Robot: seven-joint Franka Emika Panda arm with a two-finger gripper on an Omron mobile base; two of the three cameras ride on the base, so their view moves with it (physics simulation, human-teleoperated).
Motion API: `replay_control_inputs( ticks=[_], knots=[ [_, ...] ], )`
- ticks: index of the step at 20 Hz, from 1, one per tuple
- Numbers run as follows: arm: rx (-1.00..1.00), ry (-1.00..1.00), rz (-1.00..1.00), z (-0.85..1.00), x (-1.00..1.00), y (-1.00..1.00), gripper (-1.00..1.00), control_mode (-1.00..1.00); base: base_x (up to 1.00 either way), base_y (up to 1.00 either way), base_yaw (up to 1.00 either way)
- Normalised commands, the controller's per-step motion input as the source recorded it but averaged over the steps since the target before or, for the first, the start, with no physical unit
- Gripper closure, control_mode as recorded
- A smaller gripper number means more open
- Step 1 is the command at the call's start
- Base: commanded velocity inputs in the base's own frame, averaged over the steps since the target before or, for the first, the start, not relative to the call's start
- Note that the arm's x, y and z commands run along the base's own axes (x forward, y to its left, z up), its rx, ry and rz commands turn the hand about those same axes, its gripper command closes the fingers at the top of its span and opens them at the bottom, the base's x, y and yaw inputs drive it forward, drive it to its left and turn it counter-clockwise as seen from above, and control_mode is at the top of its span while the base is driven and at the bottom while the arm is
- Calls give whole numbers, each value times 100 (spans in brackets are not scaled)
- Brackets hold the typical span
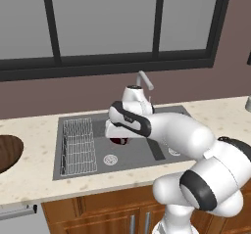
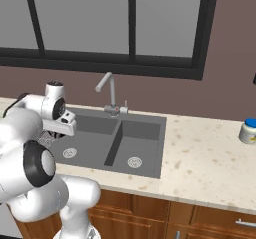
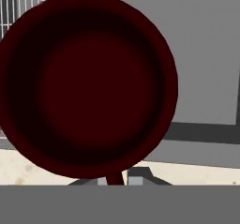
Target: Pick the mug and place it in the sink. Pick the bowl and place it in the open cabinet and then close the cabinet.
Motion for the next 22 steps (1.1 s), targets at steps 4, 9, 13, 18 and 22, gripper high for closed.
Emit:
replay_control_inputs(
  ticks=[4,9,13,18,22],
  knots=[
    [0,4,0,-16,15,-6,100,-100,0,0,0],
    [0,7,0,-25,20,0,100,-100,0,0,0],
    [-2,0,0,-12,8,0,100,-100,0,0,0],
    [-4,0,0,-6,4,0,100,-100,0,0,0],
    [-2,0,0,-11,0,-5,100,-100,0,0,0]
  ],
)
